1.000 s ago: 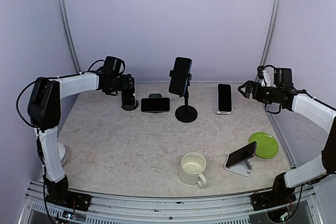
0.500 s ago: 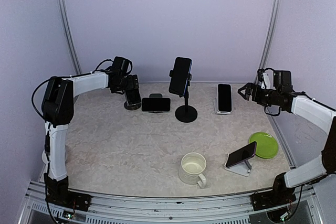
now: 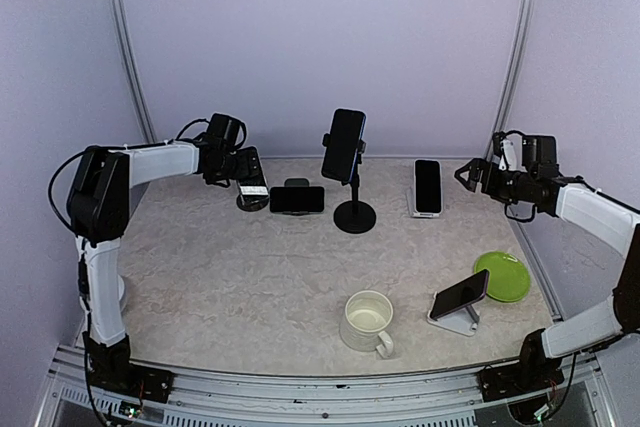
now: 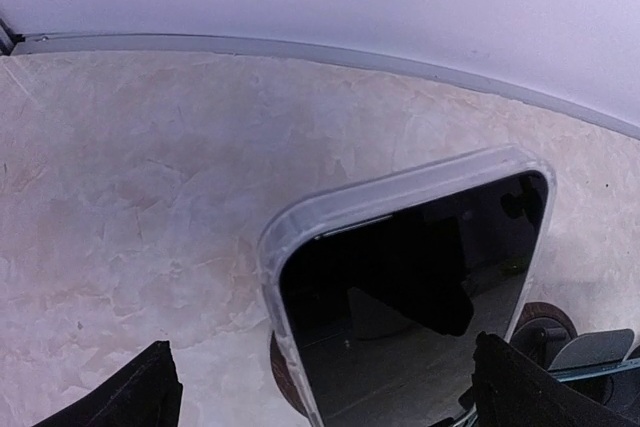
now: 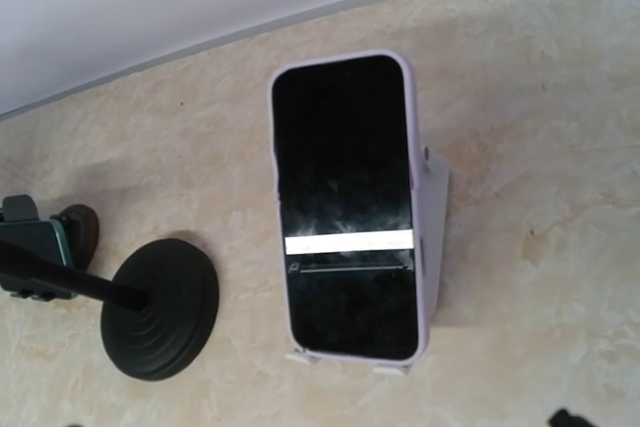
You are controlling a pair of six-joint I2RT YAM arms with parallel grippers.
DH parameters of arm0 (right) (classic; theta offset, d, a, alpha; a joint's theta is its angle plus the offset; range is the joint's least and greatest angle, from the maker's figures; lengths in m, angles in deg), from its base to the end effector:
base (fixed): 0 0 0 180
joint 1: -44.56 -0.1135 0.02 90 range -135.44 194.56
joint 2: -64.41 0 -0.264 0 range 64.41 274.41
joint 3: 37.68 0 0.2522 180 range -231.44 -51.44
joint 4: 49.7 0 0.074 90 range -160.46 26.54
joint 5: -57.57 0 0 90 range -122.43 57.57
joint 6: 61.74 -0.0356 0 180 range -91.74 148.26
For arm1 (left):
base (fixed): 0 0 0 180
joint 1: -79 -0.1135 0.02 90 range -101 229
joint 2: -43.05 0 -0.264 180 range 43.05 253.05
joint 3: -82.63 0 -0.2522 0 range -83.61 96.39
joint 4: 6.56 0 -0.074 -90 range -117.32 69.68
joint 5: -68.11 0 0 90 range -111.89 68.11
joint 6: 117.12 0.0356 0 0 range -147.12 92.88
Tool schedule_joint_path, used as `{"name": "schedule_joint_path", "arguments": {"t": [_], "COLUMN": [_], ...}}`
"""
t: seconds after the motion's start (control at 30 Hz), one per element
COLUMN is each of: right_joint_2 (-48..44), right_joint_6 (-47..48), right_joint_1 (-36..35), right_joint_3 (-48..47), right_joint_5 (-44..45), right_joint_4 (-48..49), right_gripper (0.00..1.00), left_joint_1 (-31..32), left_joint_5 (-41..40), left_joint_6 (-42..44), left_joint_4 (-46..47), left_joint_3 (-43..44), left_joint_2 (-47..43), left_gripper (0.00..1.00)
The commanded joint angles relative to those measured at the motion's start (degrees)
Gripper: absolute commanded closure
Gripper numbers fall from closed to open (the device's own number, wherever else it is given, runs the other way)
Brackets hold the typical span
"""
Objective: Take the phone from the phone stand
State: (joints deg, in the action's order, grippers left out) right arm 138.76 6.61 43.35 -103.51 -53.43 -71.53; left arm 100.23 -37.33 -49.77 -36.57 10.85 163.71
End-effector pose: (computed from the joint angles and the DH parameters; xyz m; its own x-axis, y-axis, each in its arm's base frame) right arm 0.2904 0.0189 0.2762 -0.5909 0.3320 -0.7353 -0.1193 0.8654 0.4867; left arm 0.4516 -0.1653 0.2132 -0.6445 -0.1478 -0.7502 -0.0891 0.9890 -0.1183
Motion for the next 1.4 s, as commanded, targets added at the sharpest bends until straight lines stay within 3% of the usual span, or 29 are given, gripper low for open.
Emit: {"name": "schedule_joint_path", "arguments": {"t": [0.0, 0.3, 0.67, 0.97, 1.37], "right_joint_2": [-1.31, -1.87, -2.62, -2.03, -0.54], "right_joint_6": [-0.60, -0.98, -0.89, -0.18, -0.39], "right_joint_1": [0.85, 0.85, 0.86, 0.99, 1.12], "right_joint_3": [0.87, 1.14, 1.17, -0.10, -0.11], "right_joint_5": [-0.87, -0.68, 0.51, 1.32, 0.84], "right_joint_4": [1.47, 0.84, 0.00, -1.29, -0.56], "right_gripper": [0.00, 0.00, 0.00, 0.00, 0.00], "left_joint_1": [-1.17, -0.74, 1.10, 2.24, 3.80], "left_joint_5": [0.62, 2.27, 0.75, -7.02, -12.50], "left_joint_6": [-0.74, -3.31, -4.70, -7.81, -8.12], "left_joint_4": [-0.26, 2.26, 1.66, -6.23, -8.27], "left_joint_3": [-1.73, -1.85, 5.18, 13.10, 14.12], "left_joint_2": [-3.72, -5.35, -0.31, 5.37, 7.25], "left_gripper": [0.01, 0.01, 0.01, 0.01, 0.01]}}
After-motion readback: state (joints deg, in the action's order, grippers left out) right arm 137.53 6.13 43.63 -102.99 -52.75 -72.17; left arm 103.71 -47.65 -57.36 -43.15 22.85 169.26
